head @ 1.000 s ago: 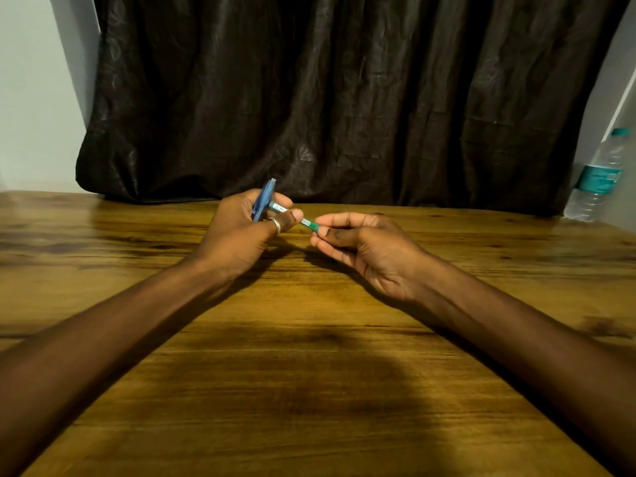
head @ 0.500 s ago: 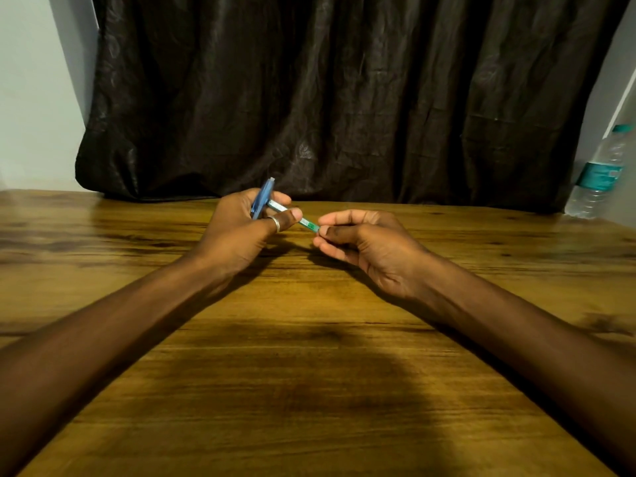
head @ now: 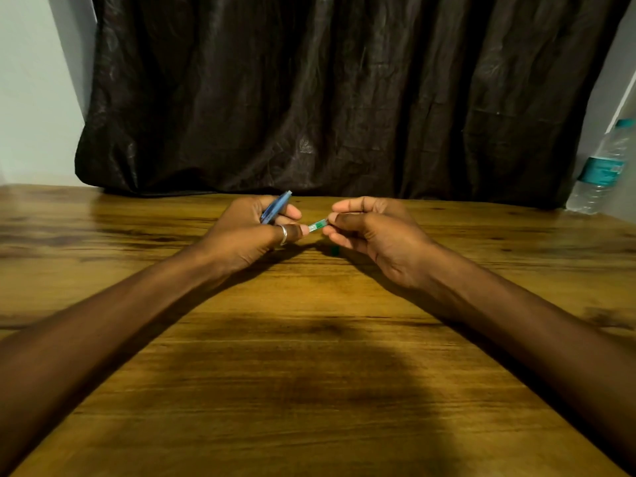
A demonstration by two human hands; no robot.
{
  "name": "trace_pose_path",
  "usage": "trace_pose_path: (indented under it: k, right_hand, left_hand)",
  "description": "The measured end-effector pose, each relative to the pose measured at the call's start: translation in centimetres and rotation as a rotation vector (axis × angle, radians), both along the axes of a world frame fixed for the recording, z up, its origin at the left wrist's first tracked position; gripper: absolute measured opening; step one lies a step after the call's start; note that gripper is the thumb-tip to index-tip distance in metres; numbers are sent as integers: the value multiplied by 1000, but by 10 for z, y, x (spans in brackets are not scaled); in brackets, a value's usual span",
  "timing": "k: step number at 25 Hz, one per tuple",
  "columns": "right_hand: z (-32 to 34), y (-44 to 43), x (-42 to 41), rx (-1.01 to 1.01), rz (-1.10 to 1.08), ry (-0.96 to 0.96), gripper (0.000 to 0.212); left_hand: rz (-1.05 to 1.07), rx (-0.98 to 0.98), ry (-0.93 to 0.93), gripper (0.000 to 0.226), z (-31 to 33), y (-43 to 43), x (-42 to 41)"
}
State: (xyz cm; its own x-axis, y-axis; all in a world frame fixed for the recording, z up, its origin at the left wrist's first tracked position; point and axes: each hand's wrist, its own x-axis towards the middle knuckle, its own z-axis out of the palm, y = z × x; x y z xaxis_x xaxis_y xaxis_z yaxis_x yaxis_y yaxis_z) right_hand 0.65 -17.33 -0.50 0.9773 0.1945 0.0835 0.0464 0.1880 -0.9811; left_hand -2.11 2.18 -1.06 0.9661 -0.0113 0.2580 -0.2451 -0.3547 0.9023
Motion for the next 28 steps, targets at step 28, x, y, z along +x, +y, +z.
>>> trace_pose_path:
  k: [28]
  right_hand:
    - [10, -28, 21, -199, -326, -141, 20]
  left_hand:
    - [-11, 573, -121, 18, -8, 9, 4]
